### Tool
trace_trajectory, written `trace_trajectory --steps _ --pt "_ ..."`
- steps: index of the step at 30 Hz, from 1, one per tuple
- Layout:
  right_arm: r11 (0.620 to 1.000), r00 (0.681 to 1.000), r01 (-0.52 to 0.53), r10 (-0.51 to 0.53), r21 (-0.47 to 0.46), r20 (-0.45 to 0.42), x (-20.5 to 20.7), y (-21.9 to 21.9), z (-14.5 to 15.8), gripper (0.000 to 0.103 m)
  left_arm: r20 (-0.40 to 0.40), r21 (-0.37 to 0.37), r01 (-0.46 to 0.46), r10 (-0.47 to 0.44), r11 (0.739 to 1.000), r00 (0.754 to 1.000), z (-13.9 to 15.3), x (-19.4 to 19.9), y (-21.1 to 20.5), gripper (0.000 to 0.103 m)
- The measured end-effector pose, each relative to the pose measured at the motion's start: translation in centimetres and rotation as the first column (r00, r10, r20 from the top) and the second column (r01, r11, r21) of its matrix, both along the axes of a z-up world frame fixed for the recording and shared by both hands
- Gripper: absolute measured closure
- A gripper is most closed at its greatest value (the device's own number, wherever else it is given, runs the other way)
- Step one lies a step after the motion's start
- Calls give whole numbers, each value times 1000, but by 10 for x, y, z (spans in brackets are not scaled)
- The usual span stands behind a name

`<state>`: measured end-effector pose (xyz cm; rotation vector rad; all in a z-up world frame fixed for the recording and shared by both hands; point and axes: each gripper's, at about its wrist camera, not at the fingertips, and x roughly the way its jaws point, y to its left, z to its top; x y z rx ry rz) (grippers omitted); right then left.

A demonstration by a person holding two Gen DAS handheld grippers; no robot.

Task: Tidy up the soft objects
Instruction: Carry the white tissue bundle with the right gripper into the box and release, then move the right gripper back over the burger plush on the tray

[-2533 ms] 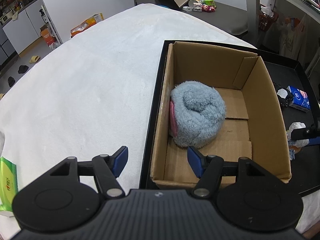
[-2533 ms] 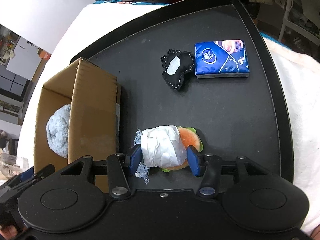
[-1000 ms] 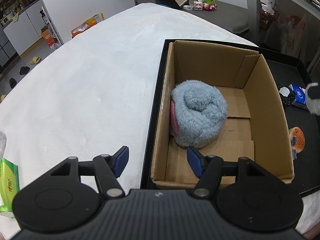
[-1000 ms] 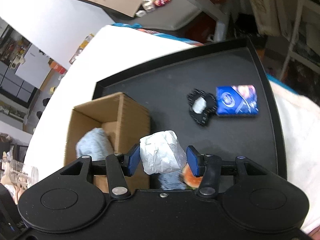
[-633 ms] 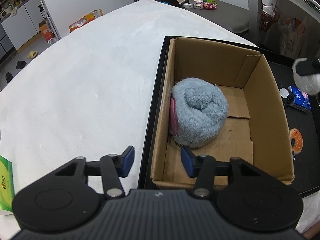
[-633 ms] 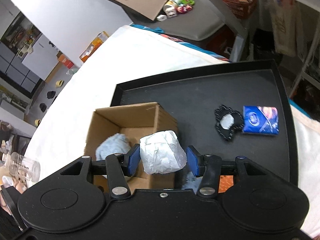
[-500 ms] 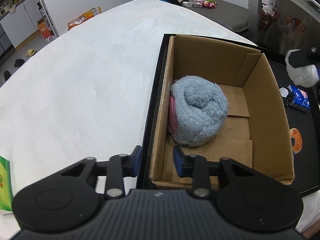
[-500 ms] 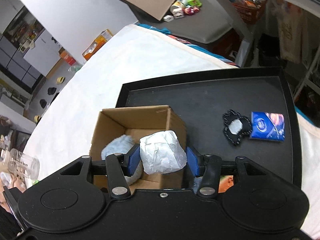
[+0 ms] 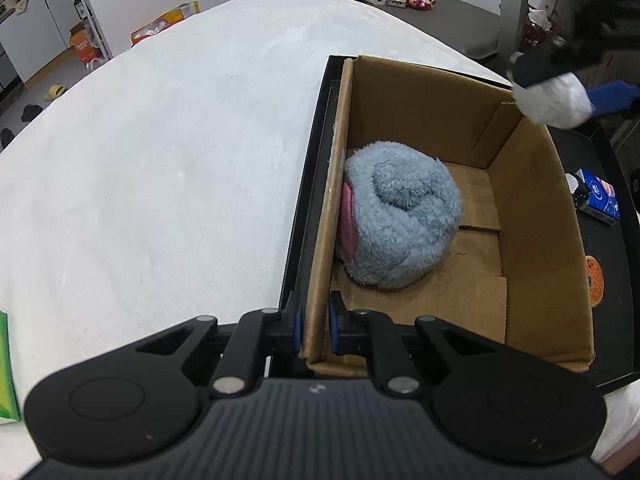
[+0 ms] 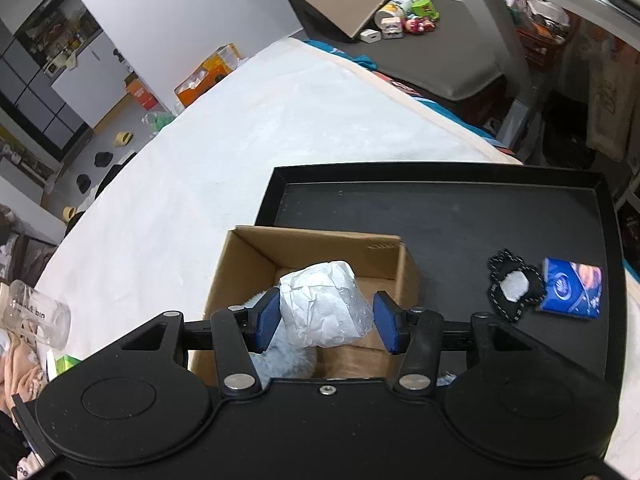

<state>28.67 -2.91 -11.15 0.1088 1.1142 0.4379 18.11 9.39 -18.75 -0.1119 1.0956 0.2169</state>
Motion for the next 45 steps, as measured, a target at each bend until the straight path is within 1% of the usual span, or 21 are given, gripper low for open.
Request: trace_trajectory --steps 7,12,18,19,20,22,24,30,37,41,45 --pt "999 999 -34 34 -9 5 9 27 -2 54 2 -24 -5 5 1000 1000 -1 0 5 91" --pt "998 998 -60 60 -10 -2 11 43 -4 53 6 -23 -2 2 1000 1000 -1 -1 6 91" --pt "996 997 -83 83 13 3 11 56 -2 52 2 -31 -3 3 1000 1000 -2 0 7 91" --pt "996 996 -92 92 19 5 10 59 -1 49 2 -32 -3 3 999 1000 -3 0 7 91" --pt "995 995 -100 100 18 4 10 61 -1 42 2 -33 -3 3 999 1000 -3 0 7 91" --pt "995 995 -102 102 5 13 9 63 1 33 1 -37 -3 3 999 1000 -3 0 7 91" --pt "994 994 -109 109 -6 20 7 63 2 33 1 -38 -3 3 999 1000 -3 0 8 91" --pt "990 990 -141 141 -21 -9 2 62 4 31 -8 -22 2 -2 1000 1000 -4 2 4 91" --pt "984 985 -173 173 -33 4 -7 56 15 22 -25 -16 -3 3 1000 1000 -6 5 2 89" --pt "986 987 -162 163 -39 12 -7 44 19 18 -32 14 -2 2 1000 999 -6 7 -3 88" --pt "989 990 -138 139 -46 10 -7 25 18 18 -29 45 5 -4 999 1000 -5 5 -7 86"
